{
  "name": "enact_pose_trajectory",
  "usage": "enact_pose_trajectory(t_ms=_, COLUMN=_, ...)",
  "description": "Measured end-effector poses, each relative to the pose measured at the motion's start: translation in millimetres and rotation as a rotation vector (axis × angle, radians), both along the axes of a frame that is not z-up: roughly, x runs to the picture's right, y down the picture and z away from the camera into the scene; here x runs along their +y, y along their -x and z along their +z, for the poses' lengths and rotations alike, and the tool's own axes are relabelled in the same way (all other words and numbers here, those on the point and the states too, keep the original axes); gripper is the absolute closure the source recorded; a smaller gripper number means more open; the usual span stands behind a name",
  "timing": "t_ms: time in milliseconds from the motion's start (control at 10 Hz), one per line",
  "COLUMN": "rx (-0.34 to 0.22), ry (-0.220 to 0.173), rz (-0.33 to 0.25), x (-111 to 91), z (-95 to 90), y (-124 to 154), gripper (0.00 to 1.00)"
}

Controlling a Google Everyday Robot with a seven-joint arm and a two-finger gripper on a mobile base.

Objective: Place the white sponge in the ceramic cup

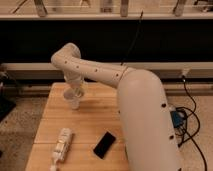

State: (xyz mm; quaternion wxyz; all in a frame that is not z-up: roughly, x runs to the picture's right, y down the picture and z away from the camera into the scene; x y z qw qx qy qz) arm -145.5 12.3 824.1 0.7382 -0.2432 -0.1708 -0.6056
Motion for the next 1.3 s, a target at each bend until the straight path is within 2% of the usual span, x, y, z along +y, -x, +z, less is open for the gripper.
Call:
enact_pose_trajectory(t_ms=300, rx=-0.002, ry=-0.003, rz=0.001, x=-2, z=-2.0, y=0, gripper=1.00)
enact_pose_trajectory(t_ms=700, rx=-0.031, ry=-0.013, rz=-0.011, x=-16, z=-22.7, y=13, gripper=1.00)
enact_pose_trajectory(t_ms=900, rx=-0.054, ry=-0.007, rz=-0.017, x=-17, z=-25.6, y=21, gripper=1.00)
enact_pose_trajectory(t_ms=1300, rx=-0.109, ry=0.028, rz=-0.023, x=-14, z=-20.8, y=37, gripper=1.00)
